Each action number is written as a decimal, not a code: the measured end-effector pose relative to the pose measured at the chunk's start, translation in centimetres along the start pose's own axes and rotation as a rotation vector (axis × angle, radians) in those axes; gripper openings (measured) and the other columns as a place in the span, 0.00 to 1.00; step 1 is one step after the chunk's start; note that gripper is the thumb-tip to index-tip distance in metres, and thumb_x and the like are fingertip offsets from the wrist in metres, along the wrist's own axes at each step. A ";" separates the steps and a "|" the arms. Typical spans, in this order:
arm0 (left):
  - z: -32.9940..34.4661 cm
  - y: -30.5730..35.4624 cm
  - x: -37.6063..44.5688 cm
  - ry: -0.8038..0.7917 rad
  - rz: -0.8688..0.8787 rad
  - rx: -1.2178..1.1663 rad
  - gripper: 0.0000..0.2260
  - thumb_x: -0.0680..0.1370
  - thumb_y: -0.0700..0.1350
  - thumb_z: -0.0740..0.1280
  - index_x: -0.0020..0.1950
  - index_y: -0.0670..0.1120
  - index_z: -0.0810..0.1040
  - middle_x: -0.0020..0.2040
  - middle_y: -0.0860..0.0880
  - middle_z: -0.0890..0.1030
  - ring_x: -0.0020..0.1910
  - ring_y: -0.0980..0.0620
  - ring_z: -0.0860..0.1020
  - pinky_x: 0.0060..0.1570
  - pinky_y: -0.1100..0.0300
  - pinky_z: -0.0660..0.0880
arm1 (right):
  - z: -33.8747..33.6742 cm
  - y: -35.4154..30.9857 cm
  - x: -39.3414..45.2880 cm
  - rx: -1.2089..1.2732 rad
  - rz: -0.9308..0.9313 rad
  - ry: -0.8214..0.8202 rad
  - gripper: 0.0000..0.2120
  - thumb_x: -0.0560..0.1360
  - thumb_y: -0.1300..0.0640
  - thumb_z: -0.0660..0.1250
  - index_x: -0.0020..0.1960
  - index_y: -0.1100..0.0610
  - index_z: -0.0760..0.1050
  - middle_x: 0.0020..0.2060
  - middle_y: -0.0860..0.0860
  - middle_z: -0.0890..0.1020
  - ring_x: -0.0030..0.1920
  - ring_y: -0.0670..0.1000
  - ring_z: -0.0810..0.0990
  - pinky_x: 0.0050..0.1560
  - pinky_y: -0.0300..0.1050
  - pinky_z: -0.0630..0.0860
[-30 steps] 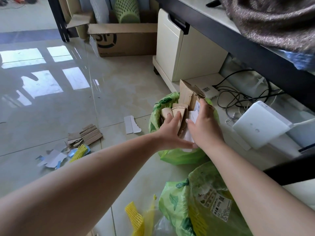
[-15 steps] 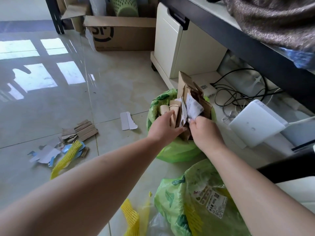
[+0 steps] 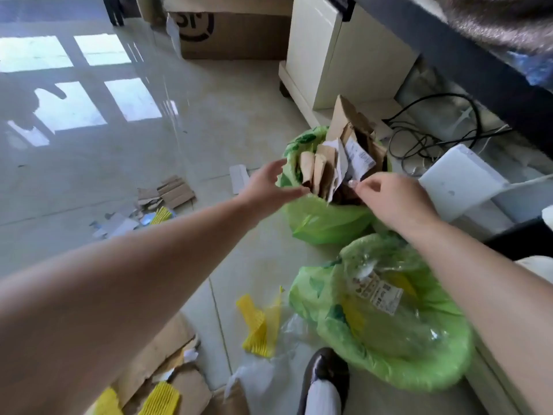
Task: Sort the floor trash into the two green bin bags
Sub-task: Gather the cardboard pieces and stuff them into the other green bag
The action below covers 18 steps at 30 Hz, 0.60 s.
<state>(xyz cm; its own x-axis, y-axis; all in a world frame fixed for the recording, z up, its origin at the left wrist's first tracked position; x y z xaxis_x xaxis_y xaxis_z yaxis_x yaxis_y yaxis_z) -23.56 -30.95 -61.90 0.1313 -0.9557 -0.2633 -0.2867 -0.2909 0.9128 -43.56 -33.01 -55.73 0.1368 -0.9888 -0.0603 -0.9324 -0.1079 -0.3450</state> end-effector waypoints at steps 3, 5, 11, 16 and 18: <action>-4.1 -2.2 -2.7 0.054 -0.039 -0.017 0.31 0.70 0.45 0.75 0.71 0.46 0.68 0.68 0.45 0.73 0.65 0.51 0.72 0.61 0.61 0.71 | -0.7 -2.6 -1.8 -0.051 -0.075 -0.072 0.16 0.76 0.42 0.60 0.50 0.52 0.79 0.47 0.54 0.83 0.48 0.57 0.78 0.45 0.46 0.73; -7.2 -5.4 -5.3 0.087 -0.090 0.033 0.29 0.70 0.46 0.75 0.69 0.46 0.70 0.67 0.46 0.74 0.64 0.52 0.74 0.58 0.62 0.71 | 1.2 -6.0 -3.9 -0.076 -0.182 -0.179 0.15 0.77 0.44 0.61 0.53 0.53 0.78 0.48 0.52 0.82 0.50 0.55 0.77 0.46 0.45 0.72; -13.0 -16.8 -12.6 0.110 -0.286 0.159 0.27 0.71 0.47 0.74 0.68 0.43 0.71 0.66 0.45 0.75 0.64 0.50 0.74 0.62 0.60 0.70 | 12.7 -11.7 -11.1 -0.321 -0.416 -0.502 0.17 0.76 0.42 0.61 0.58 0.51 0.76 0.53 0.49 0.82 0.53 0.54 0.79 0.50 0.48 0.76; -14.4 -25.1 -17.5 0.112 -0.411 0.261 0.27 0.70 0.48 0.75 0.67 0.45 0.72 0.65 0.46 0.76 0.63 0.49 0.74 0.63 0.55 0.71 | 22.2 -11.5 -15.6 -0.393 -0.358 -0.696 0.20 0.75 0.43 0.63 0.63 0.51 0.74 0.59 0.52 0.79 0.60 0.56 0.76 0.55 0.47 0.73; -14.7 -27.7 -18.9 0.097 -0.444 0.302 0.27 0.70 0.47 0.75 0.67 0.45 0.71 0.65 0.46 0.76 0.63 0.48 0.74 0.64 0.52 0.72 | 25.3 -11.7 -17.0 -0.357 -0.299 -0.750 0.21 0.75 0.43 0.63 0.63 0.52 0.74 0.60 0.53 0.79 0.60 0.56 0.76 0.57 0.47 0.73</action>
<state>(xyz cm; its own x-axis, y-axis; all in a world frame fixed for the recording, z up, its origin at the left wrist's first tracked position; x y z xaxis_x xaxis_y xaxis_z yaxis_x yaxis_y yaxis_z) -4.21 -4.14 -77.59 0.3845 -0.7338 -0.5601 -0.4416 -0.6790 0.5865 -26.47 -12.31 -74.40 0.4586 -0.5988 -0.6566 -0.8540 -0.5012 -0.1394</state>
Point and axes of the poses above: each hand's wrist, its own x-axis towards the middle knuckle, its own z-axis out of the palm, y = z × x, the point moved 8 cm from there along x, towards the middle knuckle
